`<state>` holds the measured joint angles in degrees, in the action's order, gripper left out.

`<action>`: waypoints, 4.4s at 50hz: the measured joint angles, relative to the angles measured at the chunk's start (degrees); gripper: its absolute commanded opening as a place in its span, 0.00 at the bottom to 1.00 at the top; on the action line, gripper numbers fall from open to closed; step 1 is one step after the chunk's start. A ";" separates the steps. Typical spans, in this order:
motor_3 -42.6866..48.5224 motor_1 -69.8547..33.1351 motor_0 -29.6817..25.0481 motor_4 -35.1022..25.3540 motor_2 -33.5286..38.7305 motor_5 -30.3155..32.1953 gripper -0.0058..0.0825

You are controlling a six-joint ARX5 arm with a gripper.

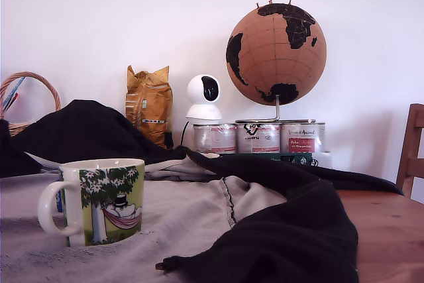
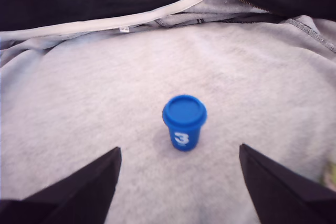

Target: Pick the blue coffee capsule and place it inside the green coffee cup

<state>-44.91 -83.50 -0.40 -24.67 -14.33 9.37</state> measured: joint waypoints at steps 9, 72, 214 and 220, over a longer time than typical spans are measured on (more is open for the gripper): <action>-0.07 -8.55 -0.33 -4.20 -5.25 2.49 0.81; -3.10 -21.90 -2.21 -14.56 -16.70 -0.35 0.27; 63.47 40.22 -12.31 13.18 -22.67 -6.19 0.04; 67.23 45.88 -12.31 18.23 -22.67 -6.16 0.04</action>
<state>22.33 -37.63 -12.71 -6.44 -36.99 3.20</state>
